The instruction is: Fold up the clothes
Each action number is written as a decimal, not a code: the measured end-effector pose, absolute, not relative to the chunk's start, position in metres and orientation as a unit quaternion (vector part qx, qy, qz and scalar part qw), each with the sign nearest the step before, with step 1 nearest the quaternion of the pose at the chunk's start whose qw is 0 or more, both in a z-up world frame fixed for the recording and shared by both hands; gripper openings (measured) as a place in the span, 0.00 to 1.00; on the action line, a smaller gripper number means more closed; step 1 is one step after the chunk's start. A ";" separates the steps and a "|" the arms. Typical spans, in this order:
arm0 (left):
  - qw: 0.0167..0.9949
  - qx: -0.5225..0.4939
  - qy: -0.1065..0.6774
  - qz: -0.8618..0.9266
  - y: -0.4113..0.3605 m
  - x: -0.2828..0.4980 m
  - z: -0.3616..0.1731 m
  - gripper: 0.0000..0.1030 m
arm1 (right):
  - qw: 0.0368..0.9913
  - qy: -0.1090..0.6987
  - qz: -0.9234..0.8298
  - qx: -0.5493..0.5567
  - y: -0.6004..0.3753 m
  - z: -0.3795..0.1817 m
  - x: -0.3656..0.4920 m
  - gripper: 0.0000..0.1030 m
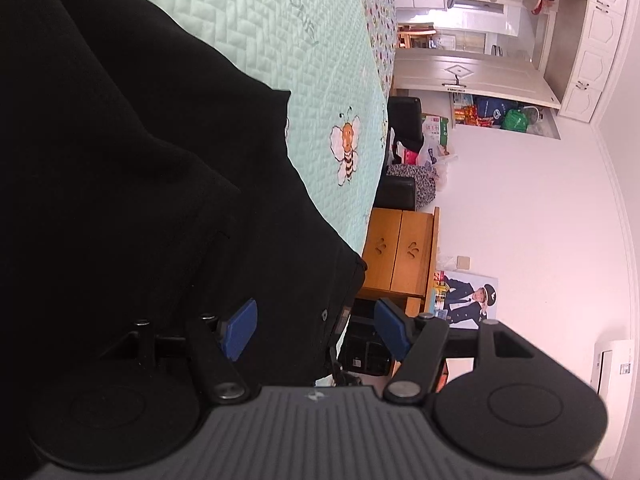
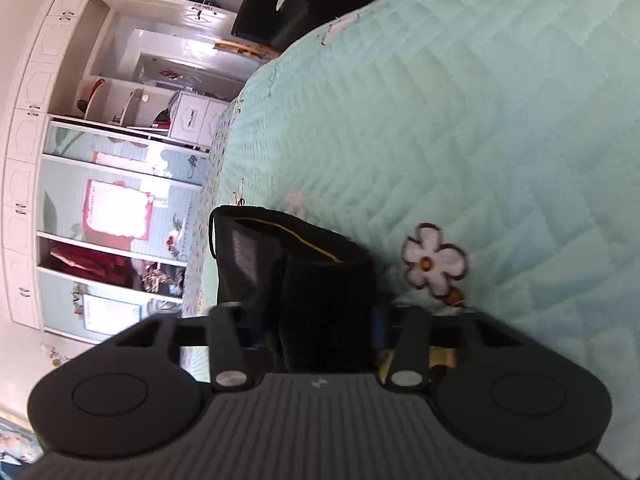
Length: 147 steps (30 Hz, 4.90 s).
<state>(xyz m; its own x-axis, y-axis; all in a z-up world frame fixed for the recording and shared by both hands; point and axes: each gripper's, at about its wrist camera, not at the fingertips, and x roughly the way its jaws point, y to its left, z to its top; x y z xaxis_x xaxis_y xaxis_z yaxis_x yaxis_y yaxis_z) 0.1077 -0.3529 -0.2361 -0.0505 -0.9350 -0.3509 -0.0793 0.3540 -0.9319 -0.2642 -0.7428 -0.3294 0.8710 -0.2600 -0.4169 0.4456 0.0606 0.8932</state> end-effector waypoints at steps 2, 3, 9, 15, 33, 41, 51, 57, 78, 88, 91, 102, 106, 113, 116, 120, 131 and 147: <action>0.554 -0.418 0.607 -0.389 -0.345 0.108 -0.230 0.66 | 0.734 0.061 -0.231 0.636 -0.743 -0.328 -0.264 0.37; 0.555 -0.419 0.603 -0.390 -0.341 0.108 -0.227 0.66 | 0.738 0.056 -0.224 0.634 -0.743 -0.327 -0.265 0.36; 0.568 -0.456 0.568 -0.383 -0.292 0.110 -0.213 0.66 | 0.759 0.007 -0.202 0.619 -0.731 -0.300 -0.255 0.34; 0.577 -0.502 0.531 -0.364 -0.213 0.114 -0.211 0.69 | 0.805 -0.012 -0.153 0.573 -0.687 -0.228 -0.228 0.34; 0.584 -0.576 0.473 -0.321 -0.009 0.075 -0.253 0.71 | 0.953 0.270 0.130 0.038 -0.291 -0.174 -0.049 0.32; 0.575 -0.571 0.476 -0.342 -0.016 0.070 -0.258 0.72 | 0.947 0.282 0.154 0.001 -0.268 -0.202 -0.051 0.40; 0.605 -0.515 0.498 -0.349 -0.035 0.061 -0.241 0.72 | 0.948 0.282 0.147 0.004 -0.269 -0.222 -0.068 0.58; 0.610 -0.501 0.522 -0.324 -0.043 0.044 -0.250 0.76 | 0.958 0.260 0.094 0.069 -0.307 -0.217 -0.097 0.61; 0.694 -0.336 0.534 -0.347 -0.125 0.070 -0.230 0.55 | 0.956 0.270 0.098 0.063 -0.303 -0.223 -0.089 0.66; 0.720 -0.312 0.500 -0.367 -0.114 0.073 -0.208 0.18 | 0.940 0.292 0.163 0.068 -0.275 -0.217 -0.061 0.67; 0.719 -0.314 0.511 -0.351 -0.104 0.072 -0.221 0.18 | 0.933 0.300 0.191 0.047 -0.256 -0.220 -0.051 0.67; 0.703 -0.314 0.534 -0.350 -0.096 0.092 -0.256 0.32 | 0.902 0.263 0.183 0.291 -0.338 -0.227 -0.068 0.67; 0.758 -0.305 0.494 -0.296 -0.081 0.079 -0.231 0.44 | 0.888 0.177 0.088 0.416 -0.442 -0.223 -0.113 0.67; 0.828 -0.167 0.413 -0.341 -0.123 0.059 -0.163 0.53 | 0.947 0.237 -0.106 0.190 -0.468 -0.233 -0.180 0.75; 0.796 -0.125 0.446 -0.389 -0.168 0.059 -0.174 0.53 | 0.951 0.284 -0.085 0.082 -0.435 -0.256 -0.178 0.75; 0.791 -0.062 0.473 -0.384 -0.200 0.069 -0.201 0.52 | 0.955 0.278 -0.076 0.066 -0.425 -0.264 -0.167 0.71; 0.790 -0.008 0.488 -0.371 -0.201 0.077 -0.202 0.41 | 0.944 0.329 -0.006 0.009 -0.409 -0.276 -0.169 0.37; 0.797 0.018 0.479 -0.367 -0.212 0.069 -0.199 0.43 | 0.916 0.305 -0.029 0.258 -0.442 -0.243 -0.163 0.42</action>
